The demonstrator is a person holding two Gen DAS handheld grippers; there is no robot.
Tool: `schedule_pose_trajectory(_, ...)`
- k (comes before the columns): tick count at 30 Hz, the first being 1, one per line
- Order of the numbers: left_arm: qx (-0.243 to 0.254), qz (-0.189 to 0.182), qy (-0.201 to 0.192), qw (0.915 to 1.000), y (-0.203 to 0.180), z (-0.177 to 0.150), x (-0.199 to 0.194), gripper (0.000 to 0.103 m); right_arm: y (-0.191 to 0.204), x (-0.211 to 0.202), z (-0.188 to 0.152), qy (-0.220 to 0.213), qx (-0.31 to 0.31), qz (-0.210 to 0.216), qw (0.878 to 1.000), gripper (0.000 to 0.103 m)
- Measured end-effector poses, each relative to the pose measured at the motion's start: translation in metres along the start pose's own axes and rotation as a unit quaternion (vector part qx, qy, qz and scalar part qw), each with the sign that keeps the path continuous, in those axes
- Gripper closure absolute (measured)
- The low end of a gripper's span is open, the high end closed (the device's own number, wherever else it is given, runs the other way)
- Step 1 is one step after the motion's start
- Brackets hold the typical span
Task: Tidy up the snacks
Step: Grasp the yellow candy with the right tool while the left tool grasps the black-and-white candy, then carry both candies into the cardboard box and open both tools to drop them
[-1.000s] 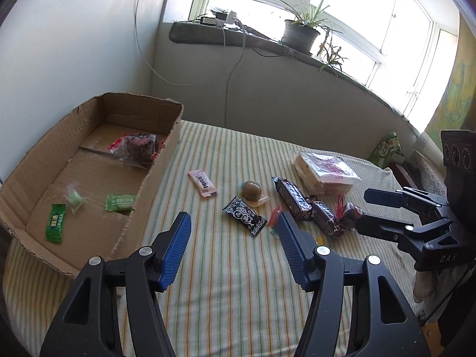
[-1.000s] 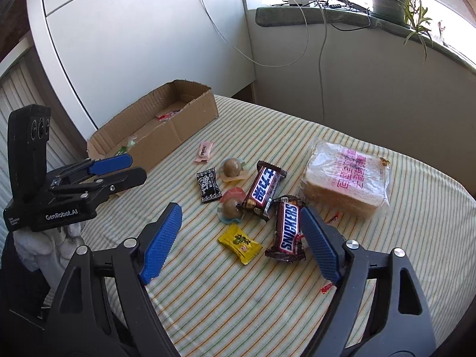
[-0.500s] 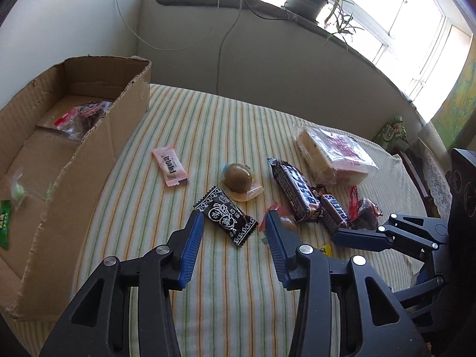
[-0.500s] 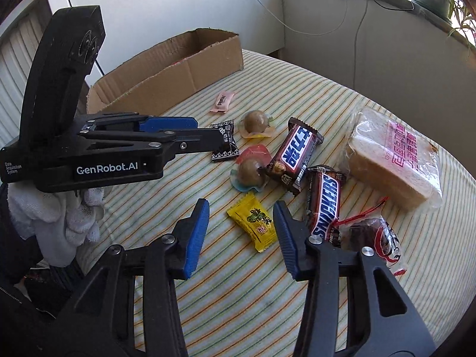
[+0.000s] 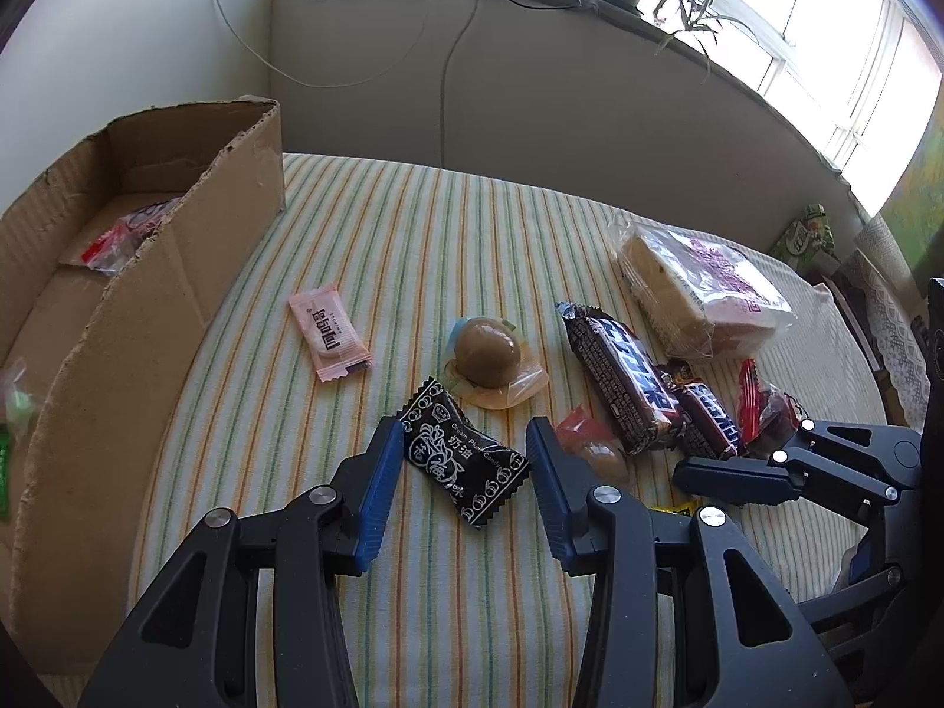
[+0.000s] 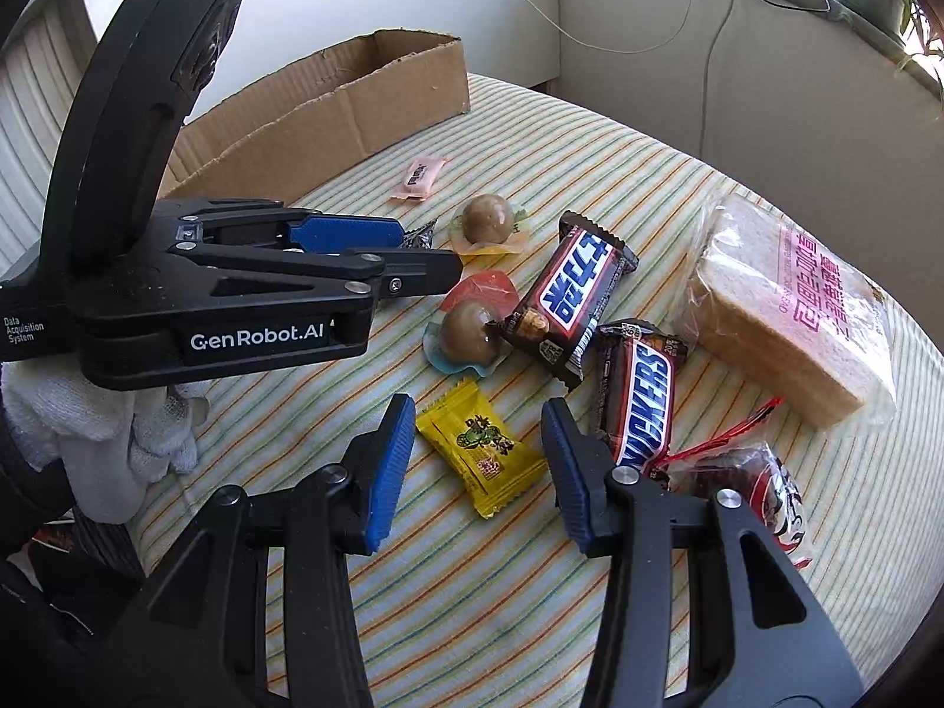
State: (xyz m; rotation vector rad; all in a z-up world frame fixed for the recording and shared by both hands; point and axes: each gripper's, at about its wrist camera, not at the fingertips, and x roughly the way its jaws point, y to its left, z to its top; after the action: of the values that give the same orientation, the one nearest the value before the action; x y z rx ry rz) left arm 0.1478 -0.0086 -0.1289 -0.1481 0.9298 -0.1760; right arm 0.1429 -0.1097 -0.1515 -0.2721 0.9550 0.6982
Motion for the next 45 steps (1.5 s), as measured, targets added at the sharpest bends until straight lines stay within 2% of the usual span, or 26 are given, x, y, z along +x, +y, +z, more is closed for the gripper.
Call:
schedule_pose_trajectory(5, 0.009, 0.005, 0.0, 0.9999, 0.0, -0.001, 0.001, 0.062, 0.007, 0.006, 0.001, 0.009, -0.016, -0.006, 1.0, 0.062)
schedule_pose_trajectory(9, 0.006, 0.003, -0.002, 1.0, 0.002, -0.001, 0.0, 0.072, 0.009, 0.003, -0.003, 0.011, -0.018, -0.004, 1.0, 0.076)
schedule_pose_trajectory(14, 0.009, -0.001, -0.004, 1.0, 0.006, -0.003, -0.005, 0.079, 0.007, 0.003, -0.003, 0.009, -0.013, -0.004, 1.0, 0.077)
schedule_pose_trajectory(23, -0.005, -0.009, -0.015, 0.9998, 0.013, -0.009, -0.02, 0.082, 0.012, -0.005, -0.004, -0.004, -0.005, 0.001, 1.0, 0.078)
schedule_pose_trajectory(24, -0.006, -0.009, -0.018, 0.9998, 0.014, -0.01, -0.024, 0.092, 0.013, -0.007, -0.004, -0.007, -0.004, 0.001, 1.0, 0.078)
schedule_pose_trajectory(25, -0.005, -0.01, -0.02, 0.9997, 0.015, -0.011, -0.027, 0.094, 0.013, -0.01, -0.003, -0.01, -0.003, 0.001, 1.0, 0.078)
schedule_pose_trajectory(28, 0.0, -0.008, -0.023, 0.9997, 0.016, -0.014, -0.031, 0.094, 0.015, -0.016, -0.001, -0.018, -0.003, -0.001, 1.0, 0.078)
schedule_pose_trajectory(31, 0.002, -0.012, -0.007, 0.9999, 0.017, -0.018, -0.022, 0.094, 0.016, -0.017, 0.0, -0.018, -0.006, -0.012, 1.0, 0.078)
schedule_pose_trajectory(34, -0.005, -0.008, -0.007, 0.9999, 0.019, -0.021, -0.021, 0.093, 0.016, -0.016, -0.002, -0.016, 0.0, -0.011, 1.0, 0.078)
schedule_pose_trajectory(45, -0.014, -0.01, -0.048, 0.9987, 0.018, -0.019, -0.052, 0.094, 0.022, -0.04, 0.005, -0.045, 0.001, -0.01, 0.999, 0.078)
